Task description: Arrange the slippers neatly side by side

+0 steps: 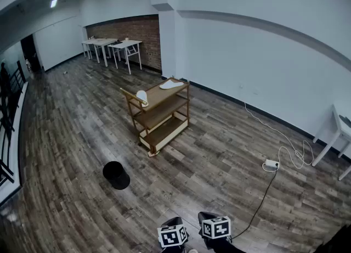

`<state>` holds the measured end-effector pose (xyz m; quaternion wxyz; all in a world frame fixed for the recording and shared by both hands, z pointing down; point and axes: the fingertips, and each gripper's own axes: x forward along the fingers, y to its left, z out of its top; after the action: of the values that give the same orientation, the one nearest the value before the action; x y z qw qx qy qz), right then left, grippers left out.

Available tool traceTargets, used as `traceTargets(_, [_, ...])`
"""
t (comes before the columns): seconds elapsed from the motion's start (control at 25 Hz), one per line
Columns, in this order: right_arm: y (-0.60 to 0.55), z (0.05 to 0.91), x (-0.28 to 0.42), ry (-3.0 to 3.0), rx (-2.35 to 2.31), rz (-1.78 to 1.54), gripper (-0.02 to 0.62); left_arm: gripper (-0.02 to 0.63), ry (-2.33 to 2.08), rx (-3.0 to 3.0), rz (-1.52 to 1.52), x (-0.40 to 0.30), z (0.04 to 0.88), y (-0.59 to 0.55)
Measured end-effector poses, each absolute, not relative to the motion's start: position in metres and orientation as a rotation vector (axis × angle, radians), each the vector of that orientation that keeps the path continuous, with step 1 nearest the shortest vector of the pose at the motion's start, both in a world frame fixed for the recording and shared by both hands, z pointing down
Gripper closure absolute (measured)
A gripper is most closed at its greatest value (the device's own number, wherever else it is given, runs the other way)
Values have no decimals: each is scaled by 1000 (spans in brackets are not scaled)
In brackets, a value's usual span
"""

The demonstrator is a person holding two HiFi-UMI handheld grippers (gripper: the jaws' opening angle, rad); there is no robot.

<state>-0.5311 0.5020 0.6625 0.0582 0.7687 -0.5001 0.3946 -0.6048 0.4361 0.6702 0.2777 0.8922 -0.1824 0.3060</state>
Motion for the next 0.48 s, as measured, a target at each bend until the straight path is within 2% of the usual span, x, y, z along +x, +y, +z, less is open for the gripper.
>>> traceTargets(0.48, [500,663,-530,-1515,2327,1198,597,606,-487,2396,823,-603,670,436])
